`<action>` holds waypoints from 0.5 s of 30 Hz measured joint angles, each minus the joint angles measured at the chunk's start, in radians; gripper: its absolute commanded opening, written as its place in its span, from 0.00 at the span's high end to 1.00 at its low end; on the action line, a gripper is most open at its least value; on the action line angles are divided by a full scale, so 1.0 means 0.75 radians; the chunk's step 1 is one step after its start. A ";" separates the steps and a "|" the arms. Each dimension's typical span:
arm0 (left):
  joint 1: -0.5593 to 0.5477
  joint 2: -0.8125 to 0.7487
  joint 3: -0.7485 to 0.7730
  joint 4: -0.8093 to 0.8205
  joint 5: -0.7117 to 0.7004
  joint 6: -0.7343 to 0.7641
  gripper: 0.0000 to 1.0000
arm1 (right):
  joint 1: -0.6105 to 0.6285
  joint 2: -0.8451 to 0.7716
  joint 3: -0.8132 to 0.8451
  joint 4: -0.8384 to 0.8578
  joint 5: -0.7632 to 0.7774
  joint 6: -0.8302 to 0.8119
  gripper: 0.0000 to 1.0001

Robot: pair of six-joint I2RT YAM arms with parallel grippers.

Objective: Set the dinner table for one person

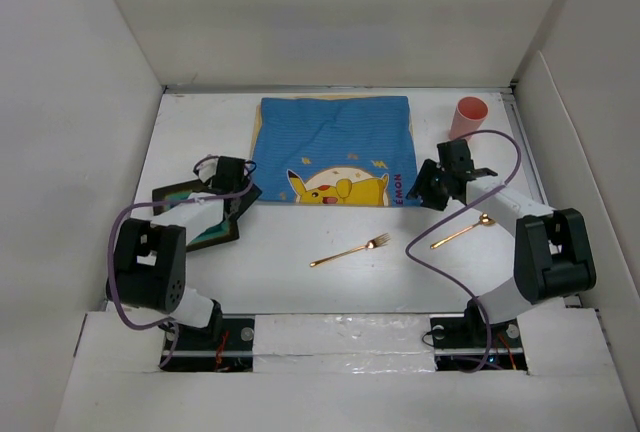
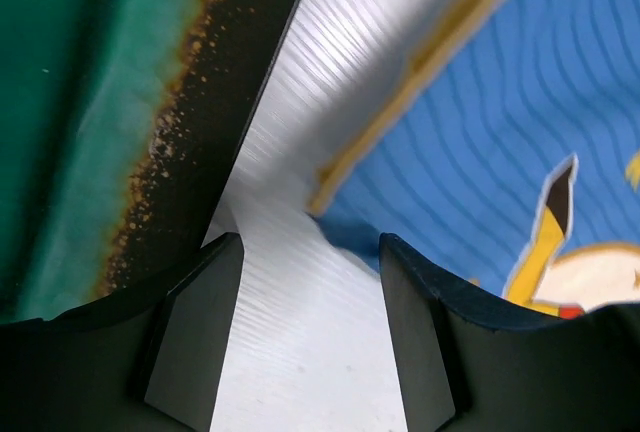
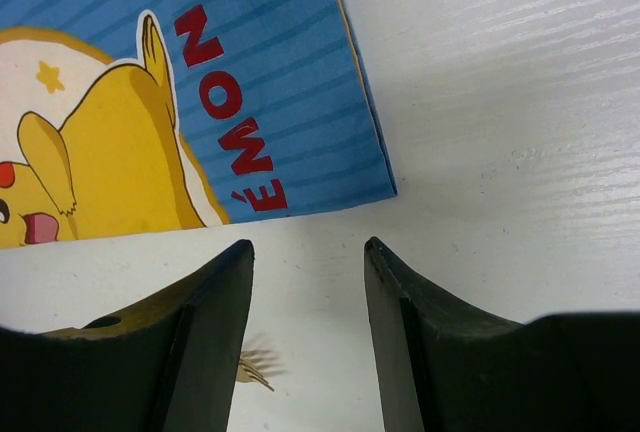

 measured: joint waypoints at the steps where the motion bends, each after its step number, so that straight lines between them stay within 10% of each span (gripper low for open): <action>1: 0.034 -0.009 -0.007 -0.001 -0.006 0.008 0.45 | 0.000 0.000 0.000 -0.001 0.000 -0.002 0.46; 15: 0.055 0.010 0.005 0.008 0.047 0.053 0.48 | -0.057 0.115 0.001 -0.004 0.005 0.017 0.45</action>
